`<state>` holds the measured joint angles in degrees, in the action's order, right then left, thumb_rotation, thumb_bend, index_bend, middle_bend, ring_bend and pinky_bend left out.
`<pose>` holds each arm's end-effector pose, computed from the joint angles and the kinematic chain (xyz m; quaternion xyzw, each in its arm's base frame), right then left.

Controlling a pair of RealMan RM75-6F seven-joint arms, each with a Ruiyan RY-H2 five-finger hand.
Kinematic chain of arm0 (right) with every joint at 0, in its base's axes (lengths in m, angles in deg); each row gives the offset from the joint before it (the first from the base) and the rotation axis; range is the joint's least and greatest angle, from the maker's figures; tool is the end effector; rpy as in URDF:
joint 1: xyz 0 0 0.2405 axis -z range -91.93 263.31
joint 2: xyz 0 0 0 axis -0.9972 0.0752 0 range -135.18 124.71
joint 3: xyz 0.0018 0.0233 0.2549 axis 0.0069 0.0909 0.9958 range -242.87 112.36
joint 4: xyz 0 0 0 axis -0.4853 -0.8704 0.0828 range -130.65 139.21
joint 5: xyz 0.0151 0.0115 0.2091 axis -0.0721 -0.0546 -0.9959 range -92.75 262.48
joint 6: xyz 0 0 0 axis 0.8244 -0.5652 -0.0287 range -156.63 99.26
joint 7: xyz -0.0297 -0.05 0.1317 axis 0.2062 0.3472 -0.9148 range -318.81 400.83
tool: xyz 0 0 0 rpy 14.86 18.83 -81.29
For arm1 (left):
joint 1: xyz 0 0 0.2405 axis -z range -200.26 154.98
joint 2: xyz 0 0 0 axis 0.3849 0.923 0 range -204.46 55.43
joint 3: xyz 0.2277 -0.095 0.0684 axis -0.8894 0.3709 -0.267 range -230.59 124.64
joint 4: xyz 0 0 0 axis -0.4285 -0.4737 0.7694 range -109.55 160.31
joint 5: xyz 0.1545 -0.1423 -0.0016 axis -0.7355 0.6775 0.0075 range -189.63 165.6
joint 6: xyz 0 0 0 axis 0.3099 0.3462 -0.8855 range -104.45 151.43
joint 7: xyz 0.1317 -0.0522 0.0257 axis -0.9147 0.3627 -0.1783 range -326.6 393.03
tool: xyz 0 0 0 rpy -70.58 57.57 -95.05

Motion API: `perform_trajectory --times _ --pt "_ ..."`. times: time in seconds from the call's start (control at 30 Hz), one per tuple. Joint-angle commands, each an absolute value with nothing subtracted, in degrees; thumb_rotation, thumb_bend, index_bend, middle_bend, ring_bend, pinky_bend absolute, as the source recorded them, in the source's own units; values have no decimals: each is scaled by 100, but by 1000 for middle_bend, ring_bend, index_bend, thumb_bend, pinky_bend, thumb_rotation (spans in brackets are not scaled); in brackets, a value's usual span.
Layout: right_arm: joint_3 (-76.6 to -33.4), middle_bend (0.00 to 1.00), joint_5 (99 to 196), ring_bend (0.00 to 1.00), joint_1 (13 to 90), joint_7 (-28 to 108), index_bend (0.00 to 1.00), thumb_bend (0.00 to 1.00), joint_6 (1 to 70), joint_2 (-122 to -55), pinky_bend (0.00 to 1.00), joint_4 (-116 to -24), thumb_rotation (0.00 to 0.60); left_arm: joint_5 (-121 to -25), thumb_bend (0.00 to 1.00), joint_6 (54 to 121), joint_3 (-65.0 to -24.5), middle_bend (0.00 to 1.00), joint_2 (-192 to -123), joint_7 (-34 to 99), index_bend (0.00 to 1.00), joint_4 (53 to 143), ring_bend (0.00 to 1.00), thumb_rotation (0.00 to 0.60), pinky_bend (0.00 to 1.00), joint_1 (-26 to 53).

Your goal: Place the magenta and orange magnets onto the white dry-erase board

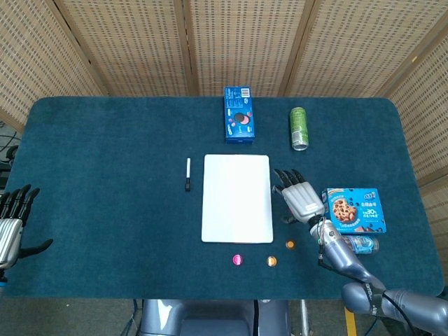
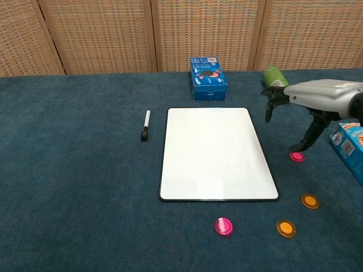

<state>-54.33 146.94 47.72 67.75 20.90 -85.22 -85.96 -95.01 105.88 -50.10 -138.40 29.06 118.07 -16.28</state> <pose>-0.1820 -0.3358 0.0184 0.7679 -0.3618 0.2959 0.4380 -0.3147 0.1890 0.1565 -0.6059 -0.3839 -0.3544 0.5999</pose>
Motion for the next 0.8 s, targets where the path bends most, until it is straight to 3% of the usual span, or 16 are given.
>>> perform_trajectory --times 0.03,0.17,0.8 --pt "-5560 0 14507 0 4686 6962 318 301 2067 -8658 0 -8521 600 -9511 0 10573 -5022 0 -13827 2918 0 11806 0 600 7 -1625" --pt "-5686 0 14335 0 4621 7154 318 363 2101 -8808 0 -8401 600 -9520 0 10572 -5030 0 -13817 2927 0 11811 0 600 7 -1625" --pt "-5979 0 13842 0 4506 7368 331 363 2124 -9148 0 -7728 600 -9525 0 10627 -5031 0 -13804 2868 0 11868 0 600 7 -1645"
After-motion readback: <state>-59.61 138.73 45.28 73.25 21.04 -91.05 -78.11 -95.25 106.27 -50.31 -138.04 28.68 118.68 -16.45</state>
